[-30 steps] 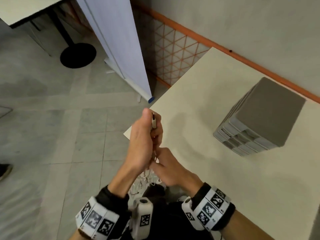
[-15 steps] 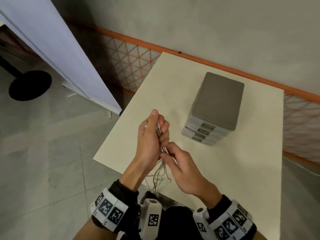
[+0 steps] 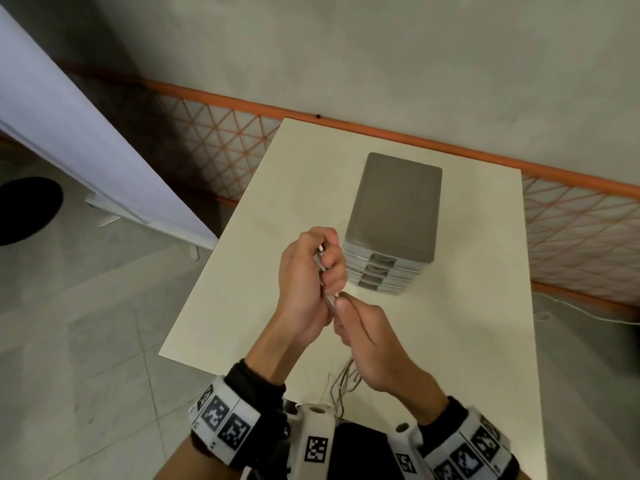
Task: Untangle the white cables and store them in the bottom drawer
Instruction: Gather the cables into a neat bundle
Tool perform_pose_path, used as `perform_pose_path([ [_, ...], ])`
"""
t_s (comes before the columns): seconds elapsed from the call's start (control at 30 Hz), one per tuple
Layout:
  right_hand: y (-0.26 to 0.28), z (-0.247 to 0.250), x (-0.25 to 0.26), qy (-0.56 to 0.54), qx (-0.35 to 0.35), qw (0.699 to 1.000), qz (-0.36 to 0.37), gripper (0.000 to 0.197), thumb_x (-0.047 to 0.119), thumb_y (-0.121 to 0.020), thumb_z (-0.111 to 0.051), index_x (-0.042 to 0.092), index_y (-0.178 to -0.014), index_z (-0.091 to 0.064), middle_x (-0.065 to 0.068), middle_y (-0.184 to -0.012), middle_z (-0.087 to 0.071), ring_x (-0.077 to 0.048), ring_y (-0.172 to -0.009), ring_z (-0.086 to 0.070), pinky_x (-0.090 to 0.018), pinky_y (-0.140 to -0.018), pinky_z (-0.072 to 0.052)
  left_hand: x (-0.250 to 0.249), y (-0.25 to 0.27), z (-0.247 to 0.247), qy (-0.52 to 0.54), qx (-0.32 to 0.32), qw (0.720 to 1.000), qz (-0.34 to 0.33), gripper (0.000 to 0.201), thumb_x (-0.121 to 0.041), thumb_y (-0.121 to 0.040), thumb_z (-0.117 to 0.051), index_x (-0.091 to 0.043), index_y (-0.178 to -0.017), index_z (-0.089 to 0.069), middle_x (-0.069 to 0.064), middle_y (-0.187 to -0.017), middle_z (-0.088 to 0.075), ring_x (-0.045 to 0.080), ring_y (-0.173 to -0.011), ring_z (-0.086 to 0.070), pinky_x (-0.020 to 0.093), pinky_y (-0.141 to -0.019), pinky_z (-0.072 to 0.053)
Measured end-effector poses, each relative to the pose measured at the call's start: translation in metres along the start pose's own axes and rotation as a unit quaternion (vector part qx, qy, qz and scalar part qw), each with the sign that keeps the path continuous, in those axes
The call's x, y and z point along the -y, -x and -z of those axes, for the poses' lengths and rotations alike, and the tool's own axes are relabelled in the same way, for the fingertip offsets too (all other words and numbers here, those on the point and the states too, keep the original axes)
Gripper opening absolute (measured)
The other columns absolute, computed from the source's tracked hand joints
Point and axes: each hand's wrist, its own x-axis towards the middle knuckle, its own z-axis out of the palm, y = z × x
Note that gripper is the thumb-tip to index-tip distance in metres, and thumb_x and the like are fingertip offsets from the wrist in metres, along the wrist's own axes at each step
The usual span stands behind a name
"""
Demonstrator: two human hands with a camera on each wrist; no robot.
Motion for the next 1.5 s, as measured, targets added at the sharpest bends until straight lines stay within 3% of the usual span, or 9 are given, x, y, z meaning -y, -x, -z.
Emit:
perform_pose_path([
  [0.13, 0.008, 0.006, 0.002, 0.012, -0.009, 1.0, 0.009, 0.034, 0.028, -0.104, -0.034, 0.01, -0.077, -0.045, -0.004, -0.063, -0.04, -0.022, -0.059, -0.036, -0.027, -0.058, -0.034, 0.001, -0.005, -0.006, 0.006, 0.001, 1.0, 0.008, 0.03, -0.003, -0.092, -0.03, -0.013, -0.07, -0.048, -0.003, -0.055, -0.031, 0.01, -0.044, -0.021, 0.027, -0.046, -0.012],
  [0.43, 0.01, 0.015, 0.01, 0.153, -0.091, 0.984, 0.031, 0.038, 0.042, -0.098, -0.026, 0.026, -0.065, -0.037, 0.005, -0.052, -0.036, -0.013, -0.05, -0.033, -0.019, -0.051, -0.023, 0.009, -0.005, -0.023, -0.045, 0.019, 0.999, 0.015, 0.024, -0.009, -0.098, -0.038, -0.011, -0.081, -0.054, -0.002, -0.057, -0.038, 0.012, -0.046, -0.036, 0.024, -0.045, -0.029],
  [0.53, 0.01, 0.021, 0.007, 0.164, -0.134, 0.977, 0.035, 0.036, 0.043, -0.098, -0.027, 0.03, -0.066, -0.039, 0.004, -0.051, -0.037, -0.013, -0.048, -0.035, -0.019, -0.049, -0.022, 0.02, -0.001, -0.007, -0.025, 0.061, 0.997, 0.043, 0.035, -0.049, -0.092, -0.051, -0.019, -0.107, -0.061, 0.006, -0.098, -0.073, 0.021, -0.094, -0.072, 0.033, -0.083, -0.055],
  [0.67, 0.011, 0.023, 0.004, 0.182, -0.119, 0.975, 0.035, 0.031, 0.034, -0.103, -0.031, 0.04, -0.076, -0.044, 0.009, -0.049, -0.039, -0.015, -0.047, -0.041, -0.017, -0.048, -0.025, 0.035, 0.011, 0.013, -0.056, 0.107, 0.987, 0.105, 0.049, -0.062, -0.081, -0.056, -0.023, -0.105, -0.072, 0.013, -0.118, -0.072, 0.031, -0.12, -0.064, 0.047, -0.104, -0.046],
  [0.83, 0.017, 0.011, 0.0, 0.139, -0.087, 0.986, 0.014, 0.034, 0.028, -0.102, -0.034, 0.032, -0.069, -0.041, 0.006, -0.052, -0.039, -0.013, -0.047, -0.035, -0.019, -0.049, -0.025, 0.025, 0.005, 0.003, -0.03, 0.093, 0.989, 0.108, 0.032, -0.043, -0.086, -0.06, -0.012, -0.083, -0.058, -0.003, -0.059, -0.044, 0.015, -0.065, -0.061, 0.028, -0.077, -0.051],
  [1.1, 0.035, 0.008, -0.013, -0.008, 0.028, 0.997, -0.067, 0.027, 0.03, -0.099, -0.039, 0.024, -0.078, -0.055, -0.006, -0.059, -0.046, -0.016, -0.058, -0.047, -0.029, -0.06, -0.042, 0.006, -0.003, -0.002, 0.023, 0.034, 0.999, 0.001, 0.039, -0.036, -0.1, -0.05, -0.02, -0.065, -0.043, -0.009, -0.055, -0.021, 0.003, -0.042, -0.018, 0.018, -0.038, -0.015],
  [1.2, 0.041, 0.007, -0.015, 0.053, -0.02, 0.997, -0.049, 0.023, 0.03, -0.1, -0.039, 0.034, -0.082, -0.053, 0.005, -0.053, -0.039, -0.009, -0.049, -0.036, -0.026, -0.05, -0.033, 0.004, -0.001, -0.004, 0.009, 0.01, 1.0, -0.013, 0.041, -0.034, -0.102, -0.05, -0.02, -0.064, -0.04, -0.009, -0.055, -0.021, 0.004, -0.042, -0.017, 0.019, -0.039, -0.013],
  [1.33, 0.046, 0.013, -0.006, 0.216, -0.085, 0.972, 0.026, 0.031, 0.042, -0.102, -0.035, 0.039, -0.133, -0.031, 0.007, -0.071, -0.054, -0.016, -0.05, -0.046, -0.035, -0.049, -0.04, 0.006, -0.003, -0.004, 0.003, -0.032, 0.999, -0.018, 0.042, -0.034, -0.102, -0.052, -0.02, -0.065, -0.039, -0.008, -0.055, -0.02, 0.006, -0.043, -0.015, 0.021, -0.039, -0.014],
  [1.5, 0.044, 0.013, -0.003, 0.478, -0.042, 0.873, 0.091, 0.044, 0.022, -0.103, -0.043, 0.011, -0.144, -0.035, -0.004, -0.079, -0.06, -0.018, -0.045, -0.044, -0.03, -0.037, -0.04, 0.003, -0.01, -0.009, -0.013, -0.059, 0.998, -0.031, 0.042, -0.03, -0.102, -0.053, -0.018, -0.064, -0.04, -0.009, -0.052, -0.023, 0.006, -0.042, -0.017, 0.02, -0.038, -0.017],
])
